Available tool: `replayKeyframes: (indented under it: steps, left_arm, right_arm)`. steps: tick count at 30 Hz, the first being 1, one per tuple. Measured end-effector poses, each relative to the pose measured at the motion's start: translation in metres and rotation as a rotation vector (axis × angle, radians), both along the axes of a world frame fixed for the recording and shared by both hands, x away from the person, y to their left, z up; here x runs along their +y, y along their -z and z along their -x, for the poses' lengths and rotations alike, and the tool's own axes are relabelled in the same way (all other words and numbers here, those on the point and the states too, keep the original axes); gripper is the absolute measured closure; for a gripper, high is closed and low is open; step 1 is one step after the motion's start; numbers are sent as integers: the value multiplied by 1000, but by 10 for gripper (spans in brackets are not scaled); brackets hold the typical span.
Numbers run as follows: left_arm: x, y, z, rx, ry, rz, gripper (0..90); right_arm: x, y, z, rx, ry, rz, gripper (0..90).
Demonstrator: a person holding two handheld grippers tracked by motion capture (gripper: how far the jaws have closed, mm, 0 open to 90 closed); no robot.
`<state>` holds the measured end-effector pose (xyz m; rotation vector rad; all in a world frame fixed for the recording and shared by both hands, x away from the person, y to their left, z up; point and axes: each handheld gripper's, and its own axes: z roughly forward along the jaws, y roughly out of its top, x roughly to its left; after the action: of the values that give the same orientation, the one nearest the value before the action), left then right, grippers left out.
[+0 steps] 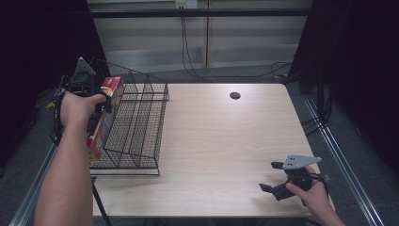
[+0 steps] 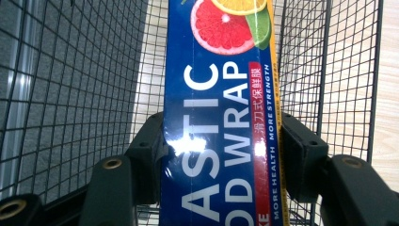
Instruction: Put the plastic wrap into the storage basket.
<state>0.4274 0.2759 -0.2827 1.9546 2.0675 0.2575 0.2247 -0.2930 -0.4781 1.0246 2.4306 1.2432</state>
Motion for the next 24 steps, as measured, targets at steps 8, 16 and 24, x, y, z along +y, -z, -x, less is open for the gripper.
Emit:
replayKeyframes:
  steps: [8, 16, 24]
  left_arm:
    - [3, -6, 0, -72, -19, 13, 399]
    - [-16, -24, 5, -114, 46, 71, 355]
    - [-49, -28, 10, -175, 139, 158, 273]
  right_arm:
    - [0, 0, 0, 1, 0, 7, 32]
    - [0, -1, 0, 1, -1, 6, 32]
    - [-1, -2, 1, -4, 3, 0, 32]
